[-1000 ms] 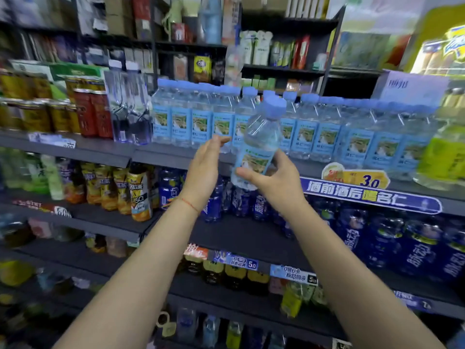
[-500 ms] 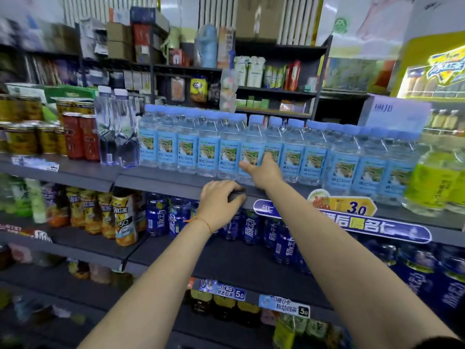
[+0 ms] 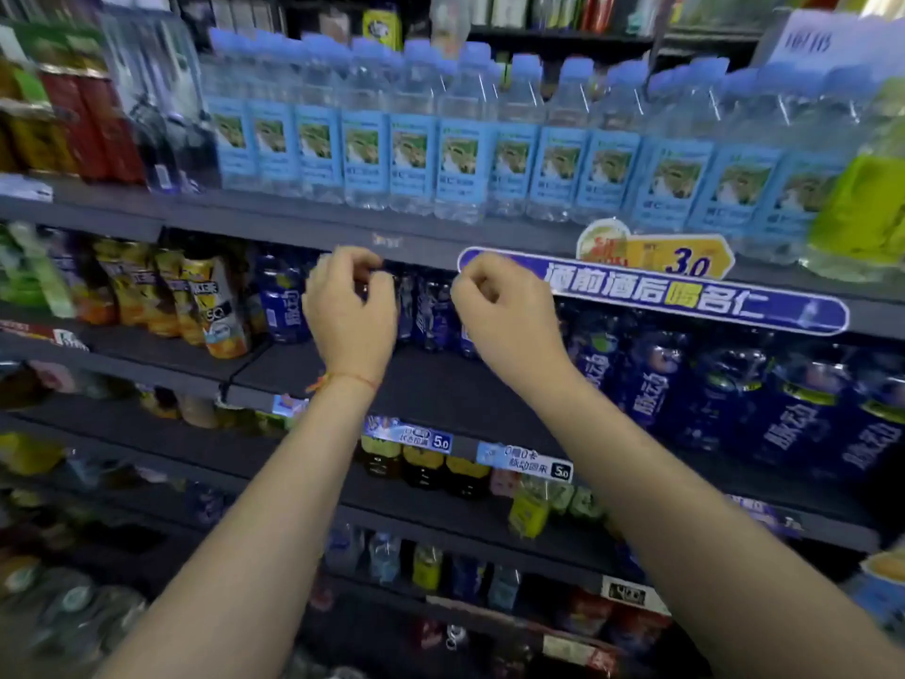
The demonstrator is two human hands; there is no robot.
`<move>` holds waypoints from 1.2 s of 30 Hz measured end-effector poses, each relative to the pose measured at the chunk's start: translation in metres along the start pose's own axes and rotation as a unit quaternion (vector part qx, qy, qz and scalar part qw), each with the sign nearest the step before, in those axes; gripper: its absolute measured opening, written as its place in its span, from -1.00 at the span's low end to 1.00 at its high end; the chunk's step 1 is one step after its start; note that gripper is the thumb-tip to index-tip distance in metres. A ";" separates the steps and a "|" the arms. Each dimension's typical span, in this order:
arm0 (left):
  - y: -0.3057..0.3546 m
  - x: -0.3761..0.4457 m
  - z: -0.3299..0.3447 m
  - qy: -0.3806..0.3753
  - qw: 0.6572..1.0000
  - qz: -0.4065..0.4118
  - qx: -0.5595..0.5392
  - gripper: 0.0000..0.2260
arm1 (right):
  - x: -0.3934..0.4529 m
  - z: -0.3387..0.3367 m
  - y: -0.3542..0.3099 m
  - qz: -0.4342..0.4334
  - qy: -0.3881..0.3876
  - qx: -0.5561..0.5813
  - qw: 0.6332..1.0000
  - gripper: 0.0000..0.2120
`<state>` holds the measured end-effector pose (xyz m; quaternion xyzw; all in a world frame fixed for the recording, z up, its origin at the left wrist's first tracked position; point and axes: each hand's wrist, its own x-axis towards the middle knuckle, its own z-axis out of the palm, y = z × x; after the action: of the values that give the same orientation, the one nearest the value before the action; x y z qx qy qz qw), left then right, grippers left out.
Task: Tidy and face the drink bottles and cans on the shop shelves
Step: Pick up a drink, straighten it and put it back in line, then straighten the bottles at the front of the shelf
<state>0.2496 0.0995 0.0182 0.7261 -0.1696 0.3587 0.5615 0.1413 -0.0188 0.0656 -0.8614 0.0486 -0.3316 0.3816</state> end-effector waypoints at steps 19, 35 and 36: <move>-0.101 -0.246 0.076 -0.501 0.729 -0.464 0.040 -0.93 | -0.137 0.046 0.315 0.384 -0.188 -0.143 0.892 -0.20; -0.106 -0.231 0.013 -0.465 0.745 -0.477 0.023 -0.89 | -0.125 0.059 0.286 0.326 -0.156 -0.268 0.893 -0.53; -0.106 -0.230 0.009 -0.466 0.746 -0.476 0.020 -0.89 | -0.124 0.058 0.281 0.320 -0.159 -0.271 0.894 -0.53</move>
<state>0.1636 0.0882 -0.2197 0.8006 -0.0351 -0.3343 0.4960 0.1279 -0.1380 -0.2227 -0.9106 0.3481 -0.0238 0.2213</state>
